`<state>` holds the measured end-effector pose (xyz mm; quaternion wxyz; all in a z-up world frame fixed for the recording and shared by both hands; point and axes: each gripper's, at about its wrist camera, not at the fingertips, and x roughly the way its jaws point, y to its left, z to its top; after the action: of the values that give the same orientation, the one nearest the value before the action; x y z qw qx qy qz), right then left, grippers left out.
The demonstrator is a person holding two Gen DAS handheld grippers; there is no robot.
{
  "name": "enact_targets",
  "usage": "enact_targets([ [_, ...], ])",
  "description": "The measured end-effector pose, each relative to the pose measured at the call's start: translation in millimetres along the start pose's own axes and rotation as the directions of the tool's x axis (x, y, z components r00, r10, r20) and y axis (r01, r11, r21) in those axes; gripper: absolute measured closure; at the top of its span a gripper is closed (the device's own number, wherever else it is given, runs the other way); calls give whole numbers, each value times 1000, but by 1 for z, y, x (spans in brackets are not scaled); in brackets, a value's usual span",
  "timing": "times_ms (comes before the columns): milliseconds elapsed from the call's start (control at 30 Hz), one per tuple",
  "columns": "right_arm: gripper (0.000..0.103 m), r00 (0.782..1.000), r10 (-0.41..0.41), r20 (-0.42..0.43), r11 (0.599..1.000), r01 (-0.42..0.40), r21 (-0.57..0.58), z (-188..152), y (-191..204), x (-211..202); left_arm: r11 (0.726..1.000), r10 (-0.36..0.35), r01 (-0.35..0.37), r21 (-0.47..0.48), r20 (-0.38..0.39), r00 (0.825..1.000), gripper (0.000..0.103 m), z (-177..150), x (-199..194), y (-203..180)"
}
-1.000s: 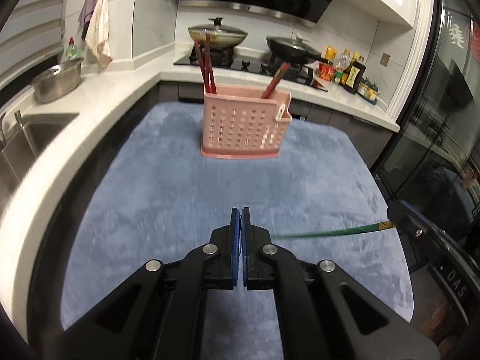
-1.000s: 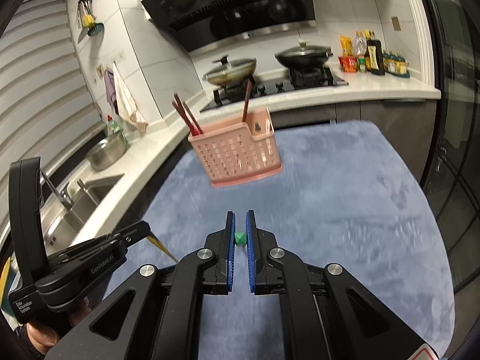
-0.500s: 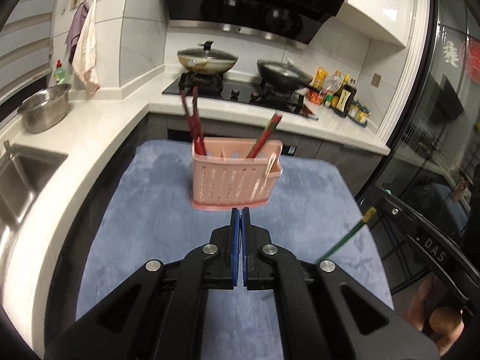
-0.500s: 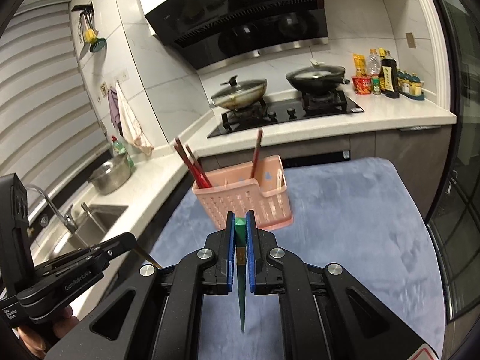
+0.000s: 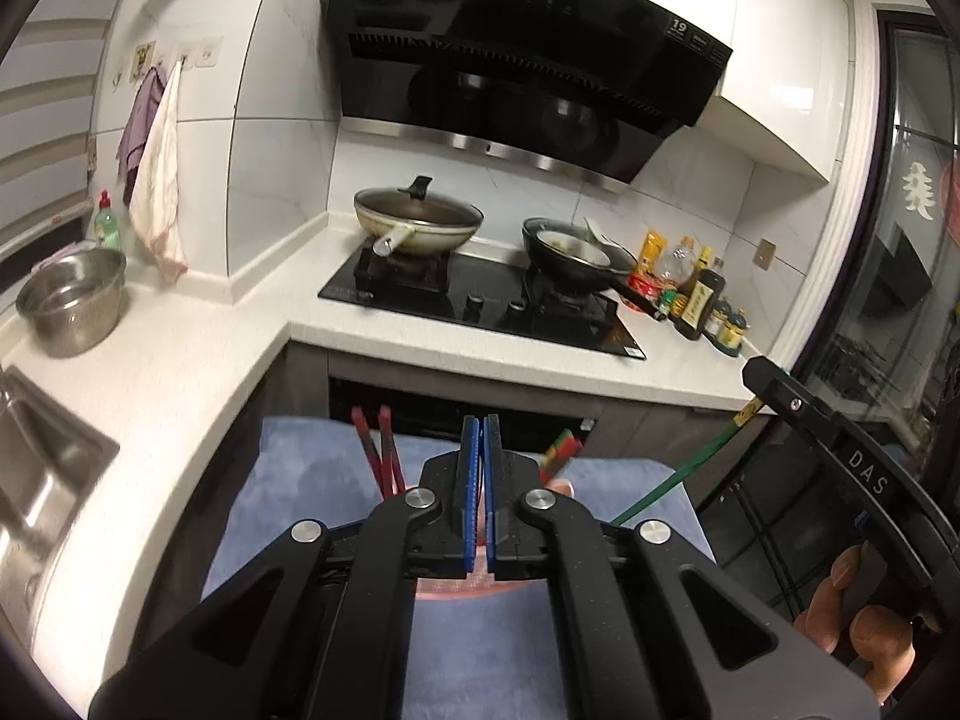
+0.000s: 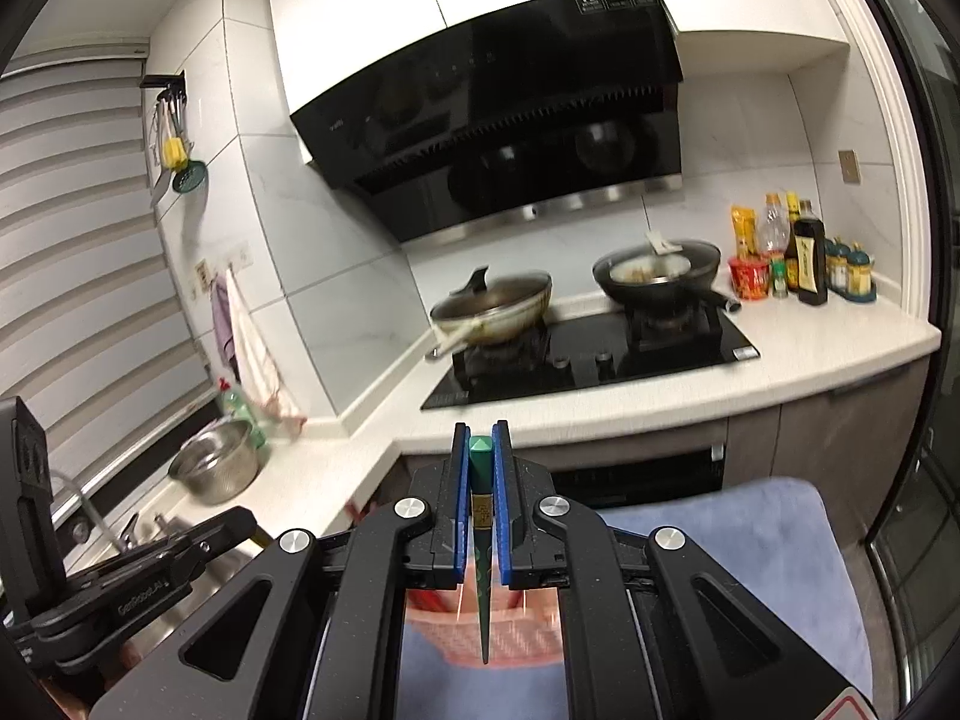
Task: Organize utensils
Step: 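Lift the green chopstick and gold spoon and carry them over the pink holder, then lower the chopstick and spoon into the pink holder and open both tools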
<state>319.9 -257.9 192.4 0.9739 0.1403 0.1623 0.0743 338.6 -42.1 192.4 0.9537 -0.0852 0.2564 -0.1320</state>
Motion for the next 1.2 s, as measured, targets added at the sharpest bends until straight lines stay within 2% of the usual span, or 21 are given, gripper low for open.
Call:
enact_targets([
  [133, 96, 1000, -13, 17, 1000, 13, 2, 13, 0, 25, 1000, 14, -14, -8, -3, 1000, 102, 6, 24, 4],
  [333, 96, 999, -35, 5, 999, 35, 13, 15, -7, 64, 999, 35, -36, -8, -57, 998, 102, -5, 62, 11],
  [700, 96, 990, -45, -135, 999, 44, -5, -37, -18, 109, 998, 64, -67, -14, -153, 986, 102, -44, 107, 25],
  [1100, 96, 973, -34, -227, 999, 24, -43, -69, -11, 126, 995, 99, -102, -13, -160, 982, 101, -57, 127, 30],
  [1133, 95, 972, -32, -231, 999, 23, -42, -70, -11, 127, 994, 107, -110, -10, -157, 982, 101, -57, 127, 30],
  [1200, 85, 971, -39, -235, 999, 31, -40, -71, -11, 126, 993, 117, -119, -5, -146, 982, 101, -57, 124, 30],
])
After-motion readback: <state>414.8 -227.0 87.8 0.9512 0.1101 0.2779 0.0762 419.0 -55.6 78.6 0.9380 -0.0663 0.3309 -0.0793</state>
